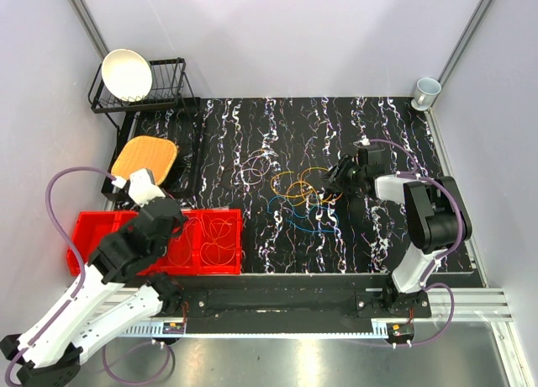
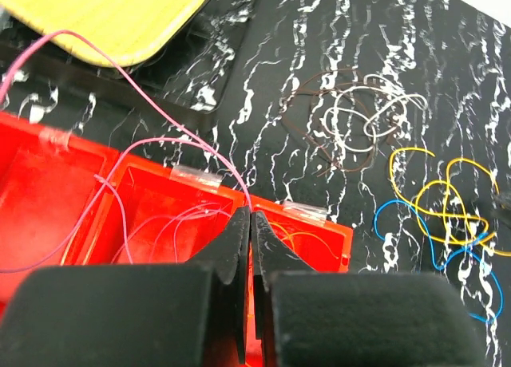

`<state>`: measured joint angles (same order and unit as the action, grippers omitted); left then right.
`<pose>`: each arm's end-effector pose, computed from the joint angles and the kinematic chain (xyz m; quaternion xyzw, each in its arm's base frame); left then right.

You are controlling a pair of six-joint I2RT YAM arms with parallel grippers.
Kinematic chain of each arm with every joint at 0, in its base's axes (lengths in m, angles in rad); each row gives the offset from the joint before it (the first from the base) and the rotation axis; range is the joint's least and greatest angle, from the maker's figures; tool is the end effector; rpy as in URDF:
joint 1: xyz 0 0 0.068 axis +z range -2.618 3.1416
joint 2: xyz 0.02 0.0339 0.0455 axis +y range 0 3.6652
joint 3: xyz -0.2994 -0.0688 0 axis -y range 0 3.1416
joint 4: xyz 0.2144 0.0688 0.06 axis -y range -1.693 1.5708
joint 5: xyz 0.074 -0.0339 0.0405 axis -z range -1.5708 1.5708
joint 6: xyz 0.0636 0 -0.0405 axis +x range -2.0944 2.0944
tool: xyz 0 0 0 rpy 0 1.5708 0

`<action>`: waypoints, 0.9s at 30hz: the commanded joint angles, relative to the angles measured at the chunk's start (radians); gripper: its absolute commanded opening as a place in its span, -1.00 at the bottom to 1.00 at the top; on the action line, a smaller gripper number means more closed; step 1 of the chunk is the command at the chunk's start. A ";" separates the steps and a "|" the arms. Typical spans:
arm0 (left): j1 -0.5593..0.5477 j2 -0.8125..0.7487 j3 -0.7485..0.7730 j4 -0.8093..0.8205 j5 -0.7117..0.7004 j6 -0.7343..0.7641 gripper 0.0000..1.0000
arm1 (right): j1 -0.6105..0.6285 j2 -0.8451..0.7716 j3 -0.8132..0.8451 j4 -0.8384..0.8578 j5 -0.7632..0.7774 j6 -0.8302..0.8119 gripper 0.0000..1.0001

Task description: Untangle the cables

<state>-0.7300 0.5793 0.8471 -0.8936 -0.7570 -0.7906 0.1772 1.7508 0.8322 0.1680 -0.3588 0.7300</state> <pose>0.0722 -0.0060 0.3216 -0.1932 0.8219 -0.0530 0.5332 0.3397 0.0835 0.1830 0.1778 0.8875 0.3190 0.2809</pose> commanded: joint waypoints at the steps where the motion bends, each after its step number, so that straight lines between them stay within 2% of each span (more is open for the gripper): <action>1: 0.027 0.001 -0.039 -0.027 -0.044 -0.151 -1.00 | 0.013 0.012 0.042 0.036 -0.016 0.006 -0.05; 4: 0.056 0.002 -0.074 -0.030 -0.022 -0.205 -1.00 | 0.011 0.010 0.041 0.036 -0.016 0.005 -0.05; 9: 0.128 -0.044 -0.203 0.130 0.106 -0.183 -1.00 | 0.011 0.006 0.041 0.030 -0.014 0.003 -0.06; 11: 0.187 -0.045 -0.239 0.156 0.143 -0.176 -1.00 | 0.011 0.006 0.042 0.028 -0.014 0.003 -0.06; 18: 0.433 -0.047 -0.356 0.280 0.424 -0.122 -1.00 | 0.011 0.006 0.042 0.027 -0.019 0.003 -0.05; 21: 0.500 -0.027 -0.384 0.315 0.510 -0.110 -1.00 | 0.011 0.004 0.042 0.027 -0.017 0.002 -0.05; 27: 0.538 0.027 -0.404 0.351 0.602 -0.116 -1.00 | 0.011 0.015 0.045 0.027 -0.022 0.005 -0.05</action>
<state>-0.2073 0.5797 0.4534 -0.6327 -0.2733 -0.9154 0.1780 1.7554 0.8433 0.1684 -0.3611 0.7311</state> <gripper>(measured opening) 0.005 0.475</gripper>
